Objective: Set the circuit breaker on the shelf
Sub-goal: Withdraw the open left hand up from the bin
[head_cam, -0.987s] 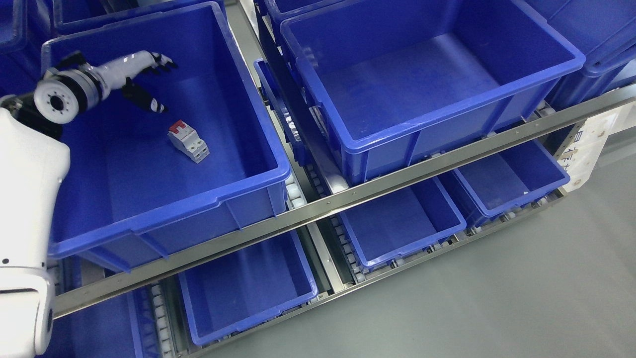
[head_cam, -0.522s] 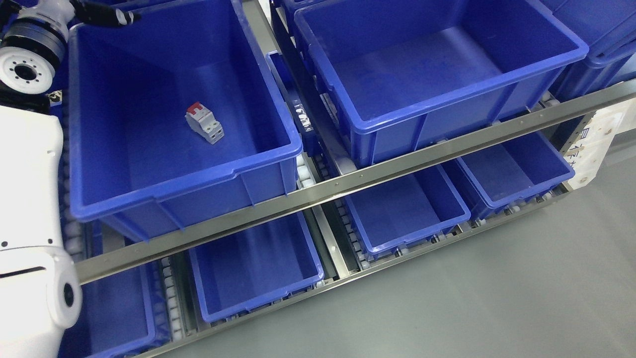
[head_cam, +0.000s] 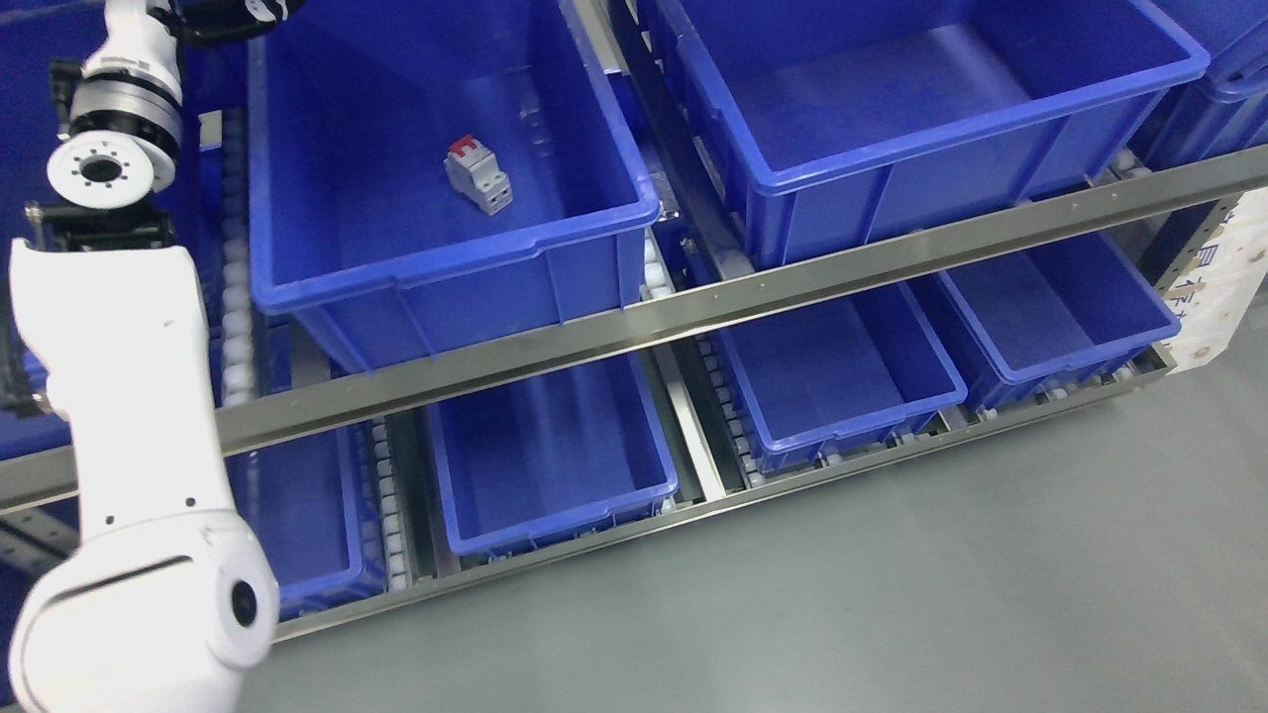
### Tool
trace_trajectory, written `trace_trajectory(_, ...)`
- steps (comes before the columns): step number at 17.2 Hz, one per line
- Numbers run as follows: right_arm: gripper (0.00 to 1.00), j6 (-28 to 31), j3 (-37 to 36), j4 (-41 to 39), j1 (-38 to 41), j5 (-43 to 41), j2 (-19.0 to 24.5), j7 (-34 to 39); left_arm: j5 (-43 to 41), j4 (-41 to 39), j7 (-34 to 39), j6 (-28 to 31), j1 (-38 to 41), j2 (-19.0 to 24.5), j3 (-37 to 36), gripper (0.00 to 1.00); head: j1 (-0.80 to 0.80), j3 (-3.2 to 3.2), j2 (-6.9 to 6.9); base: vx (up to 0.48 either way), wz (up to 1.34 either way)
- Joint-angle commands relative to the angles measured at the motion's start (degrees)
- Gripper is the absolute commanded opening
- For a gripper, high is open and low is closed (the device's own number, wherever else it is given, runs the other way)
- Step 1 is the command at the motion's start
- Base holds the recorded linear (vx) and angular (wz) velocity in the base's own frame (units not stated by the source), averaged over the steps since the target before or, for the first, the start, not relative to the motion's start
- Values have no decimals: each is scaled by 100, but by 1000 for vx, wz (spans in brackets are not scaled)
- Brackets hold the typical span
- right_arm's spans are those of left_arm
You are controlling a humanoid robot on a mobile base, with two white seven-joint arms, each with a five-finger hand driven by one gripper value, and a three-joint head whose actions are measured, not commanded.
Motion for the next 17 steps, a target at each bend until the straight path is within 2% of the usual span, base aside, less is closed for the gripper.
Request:
trace_trajectory(1,100,-5,0,0,0,0,-100,3,998,-2708,25,632,1080,-597,-483,100,0,0,0,-202,144)
trace_trajectory(5,100,-5,0,0,0,0,-100,3,998,-3219,140,448,1820,-597,-529,100,0,0,0,-201,2)
trace_trajectory(7,100,-5,0,0,0,0,-100,3,998,-3246,131,18,2057,-597,-336,100,0,0,0,-152,-144)
trace_trajectory(10,100,-5,0,0,0,0,-100,3,998,-3246,105,-62,2172,-597,-72,100,0,0,0,-116,-172)
trace_trajectory(17,100,-5,0,0,0,0,-100,3,998,-3246,105,-71,2164,-597,-62,100,0,0,0,-15,-30)
